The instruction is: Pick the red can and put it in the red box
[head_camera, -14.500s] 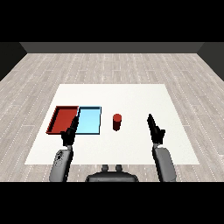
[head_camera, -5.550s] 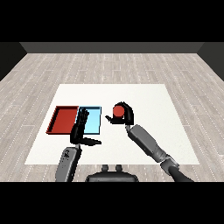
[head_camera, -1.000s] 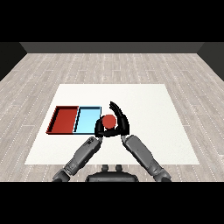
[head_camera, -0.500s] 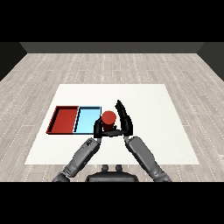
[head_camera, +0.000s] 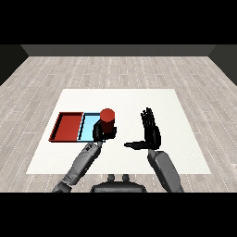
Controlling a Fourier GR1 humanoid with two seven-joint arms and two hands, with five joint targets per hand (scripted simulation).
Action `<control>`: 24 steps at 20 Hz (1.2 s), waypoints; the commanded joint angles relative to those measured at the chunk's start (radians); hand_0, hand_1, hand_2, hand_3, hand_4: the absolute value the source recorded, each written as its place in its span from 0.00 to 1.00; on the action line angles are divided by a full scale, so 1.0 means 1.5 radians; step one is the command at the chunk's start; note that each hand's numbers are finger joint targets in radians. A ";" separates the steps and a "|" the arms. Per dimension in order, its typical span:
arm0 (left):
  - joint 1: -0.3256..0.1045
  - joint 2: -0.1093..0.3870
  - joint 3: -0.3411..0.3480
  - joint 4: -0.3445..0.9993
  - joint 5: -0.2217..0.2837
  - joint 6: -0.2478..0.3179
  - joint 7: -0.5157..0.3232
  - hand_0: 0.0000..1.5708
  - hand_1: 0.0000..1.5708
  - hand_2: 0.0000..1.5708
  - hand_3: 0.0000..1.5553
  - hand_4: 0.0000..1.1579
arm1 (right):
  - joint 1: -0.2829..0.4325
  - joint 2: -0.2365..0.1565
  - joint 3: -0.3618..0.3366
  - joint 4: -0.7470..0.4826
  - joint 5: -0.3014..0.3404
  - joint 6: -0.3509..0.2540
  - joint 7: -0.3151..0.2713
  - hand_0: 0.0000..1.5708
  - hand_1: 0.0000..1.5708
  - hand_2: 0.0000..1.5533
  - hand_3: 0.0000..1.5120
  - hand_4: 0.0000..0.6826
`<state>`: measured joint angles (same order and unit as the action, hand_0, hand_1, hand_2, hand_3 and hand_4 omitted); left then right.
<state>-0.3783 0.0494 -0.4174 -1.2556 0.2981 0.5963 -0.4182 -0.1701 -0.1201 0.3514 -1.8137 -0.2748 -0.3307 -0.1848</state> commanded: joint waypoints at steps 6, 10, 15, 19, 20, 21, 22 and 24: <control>-0.021 0.126 0.115 -0.039 -0.007 -0.018 0.087 1.00 1.00 1.00 0.95 0.98 | 0.147 -0.075 -0.079 -0.078 -0.048 0.076 -0.028 0.00 0.00 0.00 0.00 0.00; 0.040 0.215 0.142 -0.049 -0.029 -0.037 0.087 1.00 1.00 1.00 0.96 0.96 | 0.144 -0.076 -0.114 -0.047 -0.045 0.064 -0.028 0.00 0.00 0.00 0.00 0.00; 0.004 0.295 0.171 0.058 -0.064 -0.052 0.152 1.00 1.00 0.98 0.94 0.97 | 0.146 -0.072 -0.137 0.001 -0.073 0.099 -0.048 0.00 0.00 0.00 0.00 0.00; -0.044 0.332 0.184 0.234 -0.082 -0.089 0.185 1.00 1.00 0.99 0.97 0.93 | 0.141 -0.061 -0.135 0.013 -0.072 0.090 -0.041 0.00 0.00 0.00 0.00 0.00; -0.031 0.348 0.187 0.260 -0.080 -0.111 0.184 1.00 1.00 0.99 0.96 0.91 | 0.133 -0.049 -0.126 0.064 -0.047 0.087 -0.071 0.00 0.00 0.00 0.00 0.00; -0.052 0.336 0.194 0.316 -0.079 -0.125 0.167 1.00 1.00 0.99 0.95 0.91 | 0.148 -0.058 -0.138 0.061 -0.058 0.111 -0.092 0.00 0.00 0.00 0.00 0.00; -0.068 0.353 0.187 0.345 -0.100 -0.117 0.191 1.00 1.00 0.99 0.95 0.91 | 0.119 -0.061 -0.146 0.085 -0.055 0.104 -0.079 0.00 0.00 0.00 0.00 0.00; -0.105 0.343 0.191 0.440 -0.113 -0.119 0.195 1.00 1.00 0.97 0.92 0.88 | 0.145 -0.068 -0.155 0.056 -0.068 0.114 -0.082 0.00 0.00 0.00 0.00 0.00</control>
<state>-0.4670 0.5387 -0.1453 -0.8058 0.1604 0.4488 -0.1460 0.0464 -0.2153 0.1373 -1.7449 -0.3722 -0.1724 -0.2972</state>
